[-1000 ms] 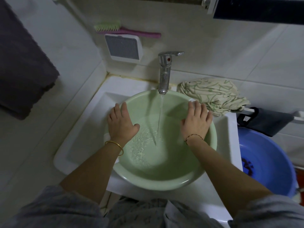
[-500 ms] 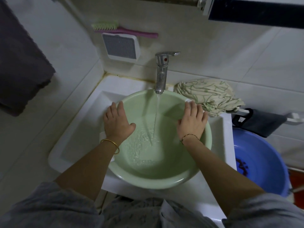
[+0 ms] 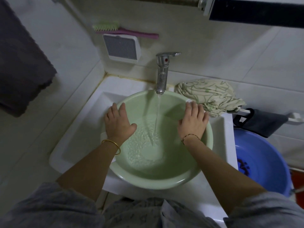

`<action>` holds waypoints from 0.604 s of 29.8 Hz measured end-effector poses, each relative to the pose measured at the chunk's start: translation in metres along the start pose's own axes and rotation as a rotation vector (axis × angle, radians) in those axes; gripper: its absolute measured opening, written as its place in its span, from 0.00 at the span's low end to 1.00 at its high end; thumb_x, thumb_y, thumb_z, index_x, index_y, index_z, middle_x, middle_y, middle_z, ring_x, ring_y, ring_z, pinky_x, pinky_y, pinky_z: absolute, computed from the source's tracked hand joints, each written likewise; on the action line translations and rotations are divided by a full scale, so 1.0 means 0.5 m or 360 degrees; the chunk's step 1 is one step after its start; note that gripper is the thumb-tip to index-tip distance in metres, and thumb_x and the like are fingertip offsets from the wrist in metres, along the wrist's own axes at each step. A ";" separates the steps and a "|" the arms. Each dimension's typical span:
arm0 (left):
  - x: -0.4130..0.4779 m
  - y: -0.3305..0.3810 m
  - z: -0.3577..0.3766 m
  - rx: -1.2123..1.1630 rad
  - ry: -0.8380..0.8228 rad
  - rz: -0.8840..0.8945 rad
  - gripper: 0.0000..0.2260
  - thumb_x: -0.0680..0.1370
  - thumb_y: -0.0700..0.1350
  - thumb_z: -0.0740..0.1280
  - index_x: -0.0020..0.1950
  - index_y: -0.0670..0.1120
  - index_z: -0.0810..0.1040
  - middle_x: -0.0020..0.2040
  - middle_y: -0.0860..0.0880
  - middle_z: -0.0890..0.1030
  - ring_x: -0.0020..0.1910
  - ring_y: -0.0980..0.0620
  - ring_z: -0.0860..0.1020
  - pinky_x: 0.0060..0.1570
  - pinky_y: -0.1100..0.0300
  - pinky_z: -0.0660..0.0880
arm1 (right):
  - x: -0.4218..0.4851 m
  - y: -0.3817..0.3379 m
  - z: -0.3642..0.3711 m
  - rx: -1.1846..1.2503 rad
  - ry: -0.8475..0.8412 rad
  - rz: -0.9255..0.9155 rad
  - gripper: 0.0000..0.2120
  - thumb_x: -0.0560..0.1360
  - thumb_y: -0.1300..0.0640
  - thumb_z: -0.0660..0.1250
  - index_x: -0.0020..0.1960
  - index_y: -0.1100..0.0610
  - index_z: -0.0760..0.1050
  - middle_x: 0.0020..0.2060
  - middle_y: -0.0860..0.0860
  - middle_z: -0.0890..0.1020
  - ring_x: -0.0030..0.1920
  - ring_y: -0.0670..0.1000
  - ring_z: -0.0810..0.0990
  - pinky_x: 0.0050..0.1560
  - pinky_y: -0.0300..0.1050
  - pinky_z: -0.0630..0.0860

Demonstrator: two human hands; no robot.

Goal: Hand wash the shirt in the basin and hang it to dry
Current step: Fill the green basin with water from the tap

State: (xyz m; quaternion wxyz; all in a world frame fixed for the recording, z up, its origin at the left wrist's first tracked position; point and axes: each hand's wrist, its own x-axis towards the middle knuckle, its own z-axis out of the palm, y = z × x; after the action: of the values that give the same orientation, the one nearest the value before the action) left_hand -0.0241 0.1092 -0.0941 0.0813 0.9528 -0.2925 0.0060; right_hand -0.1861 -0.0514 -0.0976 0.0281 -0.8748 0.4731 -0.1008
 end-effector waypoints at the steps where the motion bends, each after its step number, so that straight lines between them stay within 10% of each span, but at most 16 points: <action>1: 0.000 0.000 0.000 0.0004 0.0002 0.0000 0.41 0.66 0.52 0.70 0.74 0.44 0.58 0.74 0.39 0.58 0.72 0.40 0.58 0.69 0.47 0.55 | 0.000 0.000 0.000 -0.0002 -0.0006 0.0000 0.35 0.74 0.52 0.65 0.76 0.57 0.55 0.74 0.54 0.60 0.74 0.58 0.54 0.73 0.59 0.49; 18: 0.001 0.001 0.000 0.0049 -0.0002 0.0004 0.42 0.66 0.53 0.70 0.75 0.41 0.57 0.74 0.39 0.59 0.72 0.40 0.59 0.69 0.46 0.57 | 0.001 0.000 0.003 0.0008 0.0016 0.0013 0.35 0.73 0.53 0.67 0.75 0.58 0.57 0.73 0.54 0.62 0.74 0.58 0.55 0.73 0.59 0.49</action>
State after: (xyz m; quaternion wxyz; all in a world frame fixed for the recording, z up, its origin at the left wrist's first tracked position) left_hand -0.0239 0.1084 -0.0940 0.0665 0.9535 -0.2937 0.0099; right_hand -0.1854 -0.0516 -0.0989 0.0283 -0.8723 0.4765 -0.1062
